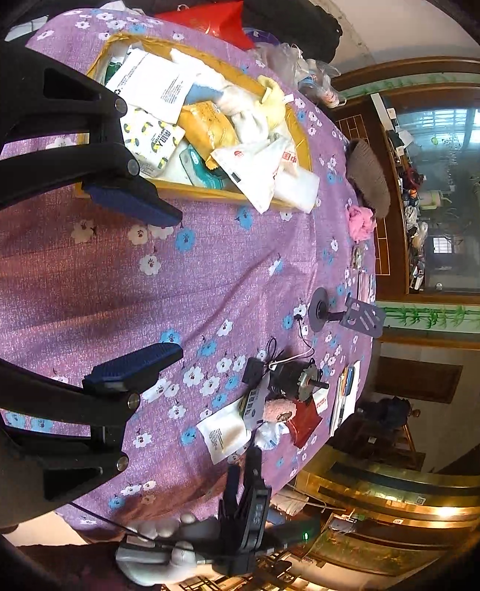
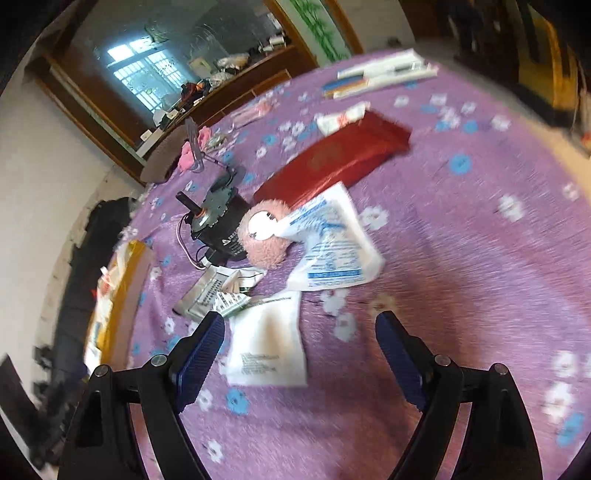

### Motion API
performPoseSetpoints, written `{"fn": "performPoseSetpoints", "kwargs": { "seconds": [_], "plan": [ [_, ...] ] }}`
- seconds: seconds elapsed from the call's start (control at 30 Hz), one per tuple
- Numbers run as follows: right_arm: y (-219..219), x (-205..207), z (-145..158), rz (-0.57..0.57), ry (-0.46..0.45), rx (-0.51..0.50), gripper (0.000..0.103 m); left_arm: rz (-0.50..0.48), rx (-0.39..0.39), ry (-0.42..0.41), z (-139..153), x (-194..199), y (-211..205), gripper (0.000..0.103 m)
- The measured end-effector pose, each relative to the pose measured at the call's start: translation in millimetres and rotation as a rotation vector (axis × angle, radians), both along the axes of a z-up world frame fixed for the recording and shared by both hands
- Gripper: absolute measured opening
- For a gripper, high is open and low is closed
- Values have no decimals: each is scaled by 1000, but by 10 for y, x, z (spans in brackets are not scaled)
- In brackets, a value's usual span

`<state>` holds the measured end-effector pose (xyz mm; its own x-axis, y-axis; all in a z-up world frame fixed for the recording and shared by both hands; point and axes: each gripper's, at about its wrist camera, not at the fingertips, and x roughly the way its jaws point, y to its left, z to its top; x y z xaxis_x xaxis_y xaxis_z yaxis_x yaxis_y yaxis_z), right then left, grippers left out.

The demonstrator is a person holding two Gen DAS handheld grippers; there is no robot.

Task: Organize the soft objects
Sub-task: 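Move both grippers back from the tray to the pile, then grasp white packet with left gripper while right grasps the desiccant packet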

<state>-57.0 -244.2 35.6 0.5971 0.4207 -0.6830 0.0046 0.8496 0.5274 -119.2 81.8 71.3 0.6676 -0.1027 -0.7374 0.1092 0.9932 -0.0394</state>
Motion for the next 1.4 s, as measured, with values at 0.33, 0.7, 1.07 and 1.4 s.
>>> {"fn": "performPoseSetpoints", "kwargs": {
  "seconds": [0.33,0.7,1.07,1.4],
  "plan": [
    [850,15,-126,481,14,237,81,-5,-52,0,-10,48,90,64],
    [179,-57,296,139,-92,-193,84,-205,-80,25,-101,190,-273,64],
    [219,537,137,-38,-35,-288,84,-445,76,100,-306,627,-991,64],
    [390,862,-176,0,-56,-274,93,-571,149,136,-597,882,-1341,81]
  ]
}}
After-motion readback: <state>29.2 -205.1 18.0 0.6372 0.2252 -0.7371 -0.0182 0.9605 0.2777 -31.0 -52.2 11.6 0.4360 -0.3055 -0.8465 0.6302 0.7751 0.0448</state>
